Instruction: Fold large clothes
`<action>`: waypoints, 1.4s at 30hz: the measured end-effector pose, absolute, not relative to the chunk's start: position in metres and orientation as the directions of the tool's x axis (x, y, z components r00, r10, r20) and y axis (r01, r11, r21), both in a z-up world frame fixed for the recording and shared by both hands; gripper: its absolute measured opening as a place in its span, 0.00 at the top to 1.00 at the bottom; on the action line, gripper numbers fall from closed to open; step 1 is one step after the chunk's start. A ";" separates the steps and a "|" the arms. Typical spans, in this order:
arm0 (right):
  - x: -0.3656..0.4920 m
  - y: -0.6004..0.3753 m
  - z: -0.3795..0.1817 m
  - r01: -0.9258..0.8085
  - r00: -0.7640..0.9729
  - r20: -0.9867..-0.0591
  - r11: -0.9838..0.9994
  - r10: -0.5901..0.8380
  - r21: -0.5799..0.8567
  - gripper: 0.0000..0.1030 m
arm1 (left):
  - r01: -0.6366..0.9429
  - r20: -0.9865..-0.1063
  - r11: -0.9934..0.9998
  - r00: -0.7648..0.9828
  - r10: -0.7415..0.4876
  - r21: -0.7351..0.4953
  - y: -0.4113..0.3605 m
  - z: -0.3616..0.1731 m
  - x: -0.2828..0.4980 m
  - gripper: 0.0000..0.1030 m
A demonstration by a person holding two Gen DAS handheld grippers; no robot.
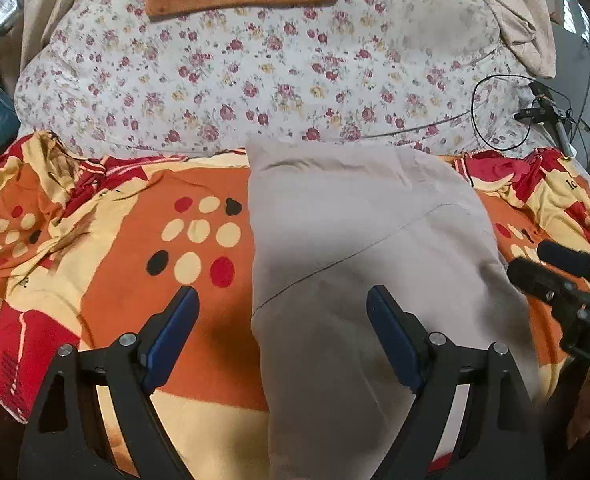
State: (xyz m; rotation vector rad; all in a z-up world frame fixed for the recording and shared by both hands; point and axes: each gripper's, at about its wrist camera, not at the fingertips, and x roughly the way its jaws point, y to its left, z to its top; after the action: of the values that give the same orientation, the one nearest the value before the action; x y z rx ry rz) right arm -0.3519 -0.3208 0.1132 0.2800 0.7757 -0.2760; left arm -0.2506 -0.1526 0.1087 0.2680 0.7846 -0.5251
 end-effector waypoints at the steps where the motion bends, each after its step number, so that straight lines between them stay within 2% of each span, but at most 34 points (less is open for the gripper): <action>1: -0.353 -0.320 0.116 0.349 0.686 -0.712 0.926 -0.147 0.145 0.31 | 0.538 -0.720 0.842 0.599 -0.350 0.038 -0.151 0.111 -0.253 0.16; 5: -0.355 -0.317 0.122 0.376 0.702 -0.693 0.912 -0.165 0.164 0.23 | 0.526 -0.696 0.850 0.623 -0.357 0.034 -0.145 0.117 -0.260 0.16; 42: -0.337 -0.309 0.097 0.386 0.666 -0.731 0.907 -0.145 0.172 0.22 | 0.496 -0.723 0.868 0.605 -0.332 0.017 -0.149 0.098 -0.255 0.16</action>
State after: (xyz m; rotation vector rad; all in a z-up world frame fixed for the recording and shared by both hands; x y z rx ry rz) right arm -0.3369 -0.3093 0.0971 0.3270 0.7885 -0.3055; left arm -0.2545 -0.1493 0.0979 0.2256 0.7857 -0.4838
